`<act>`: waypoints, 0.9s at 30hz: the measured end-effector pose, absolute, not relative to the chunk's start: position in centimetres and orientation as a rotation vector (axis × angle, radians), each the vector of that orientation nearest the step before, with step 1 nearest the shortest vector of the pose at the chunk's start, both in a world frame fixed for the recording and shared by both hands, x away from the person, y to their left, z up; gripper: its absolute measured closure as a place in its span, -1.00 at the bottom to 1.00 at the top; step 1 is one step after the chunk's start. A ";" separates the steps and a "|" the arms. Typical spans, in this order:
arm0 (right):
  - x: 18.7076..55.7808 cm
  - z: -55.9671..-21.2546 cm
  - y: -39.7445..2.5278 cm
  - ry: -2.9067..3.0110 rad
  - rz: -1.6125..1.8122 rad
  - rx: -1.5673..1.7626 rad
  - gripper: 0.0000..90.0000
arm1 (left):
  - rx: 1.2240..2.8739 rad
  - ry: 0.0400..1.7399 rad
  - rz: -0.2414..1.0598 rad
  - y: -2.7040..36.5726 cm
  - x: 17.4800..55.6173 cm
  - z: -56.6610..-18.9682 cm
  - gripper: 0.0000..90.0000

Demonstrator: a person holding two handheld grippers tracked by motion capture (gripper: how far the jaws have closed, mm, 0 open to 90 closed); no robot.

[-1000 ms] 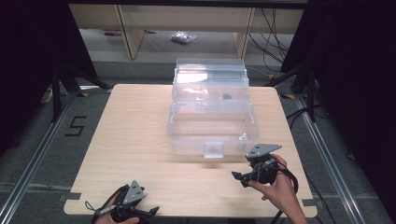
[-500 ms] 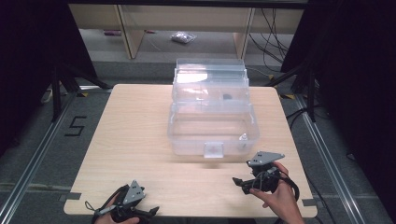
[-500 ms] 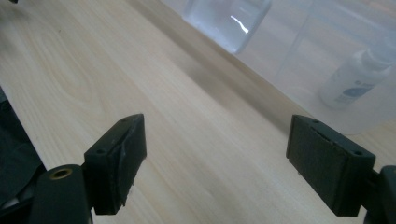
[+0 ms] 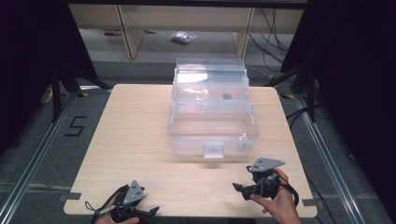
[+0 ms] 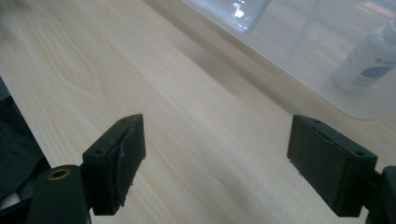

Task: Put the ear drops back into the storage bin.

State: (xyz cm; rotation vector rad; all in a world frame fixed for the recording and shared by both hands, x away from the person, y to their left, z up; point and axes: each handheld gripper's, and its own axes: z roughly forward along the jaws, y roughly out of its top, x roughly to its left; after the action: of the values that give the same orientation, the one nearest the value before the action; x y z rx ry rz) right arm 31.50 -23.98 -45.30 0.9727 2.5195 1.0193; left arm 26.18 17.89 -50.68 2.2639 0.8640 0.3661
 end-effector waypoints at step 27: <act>29.0 -48.3 -26.1 2.498 1.005 1.106 -0.58 | 2.272 0.857 0.372 17.9 26.2 -50.6 -0.67</act>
State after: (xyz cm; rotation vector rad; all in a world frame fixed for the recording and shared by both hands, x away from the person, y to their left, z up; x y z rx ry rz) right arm 29.02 -26.11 -48.35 1.1061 2.4984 1.0047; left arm 26.16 17.87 -50.64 2.2717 0.8572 0.3717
